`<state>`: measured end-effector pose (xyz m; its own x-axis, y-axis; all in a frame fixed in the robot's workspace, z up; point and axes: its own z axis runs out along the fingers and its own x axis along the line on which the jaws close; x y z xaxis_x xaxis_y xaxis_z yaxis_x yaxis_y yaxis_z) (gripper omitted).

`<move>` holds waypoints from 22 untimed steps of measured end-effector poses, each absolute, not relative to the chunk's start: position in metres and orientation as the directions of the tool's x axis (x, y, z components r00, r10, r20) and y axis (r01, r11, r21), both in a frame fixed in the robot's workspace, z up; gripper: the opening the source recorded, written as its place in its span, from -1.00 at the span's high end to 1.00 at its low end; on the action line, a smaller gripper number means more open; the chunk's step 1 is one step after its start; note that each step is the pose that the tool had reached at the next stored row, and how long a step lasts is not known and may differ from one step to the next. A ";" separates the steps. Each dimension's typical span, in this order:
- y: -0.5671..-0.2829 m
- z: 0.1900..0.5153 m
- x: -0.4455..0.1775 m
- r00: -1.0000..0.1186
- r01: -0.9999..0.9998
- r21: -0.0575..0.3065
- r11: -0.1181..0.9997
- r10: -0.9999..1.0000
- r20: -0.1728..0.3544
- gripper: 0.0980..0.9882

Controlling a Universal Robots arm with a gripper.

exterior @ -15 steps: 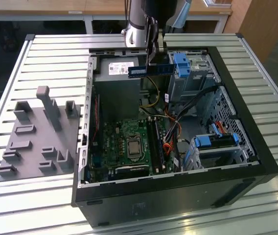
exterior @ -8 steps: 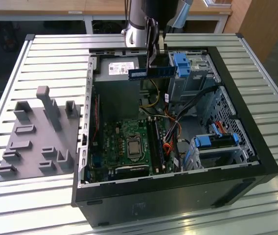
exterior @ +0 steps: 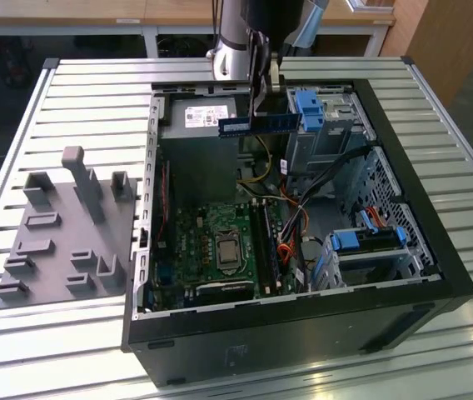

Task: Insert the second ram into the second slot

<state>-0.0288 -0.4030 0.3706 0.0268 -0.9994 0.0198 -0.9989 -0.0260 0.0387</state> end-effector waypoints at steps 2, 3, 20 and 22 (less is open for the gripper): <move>-0.403 0.371 -0.029 0.027 -0.999 0.039 -0.026 -0.999 0.021 0.91; -0.403 0.371 -0.029 0.027 -0.999 0.039 -0.026 -0.999 0.021 0.91; -0.405 0.371 -0.029 0.027 -0.999 0.039 -0.026 -0.999 0.032 0.91; -0.405 0.370 -0.029 0.027 -0.999 0.039 -0.026 -0.999 0.033 0.91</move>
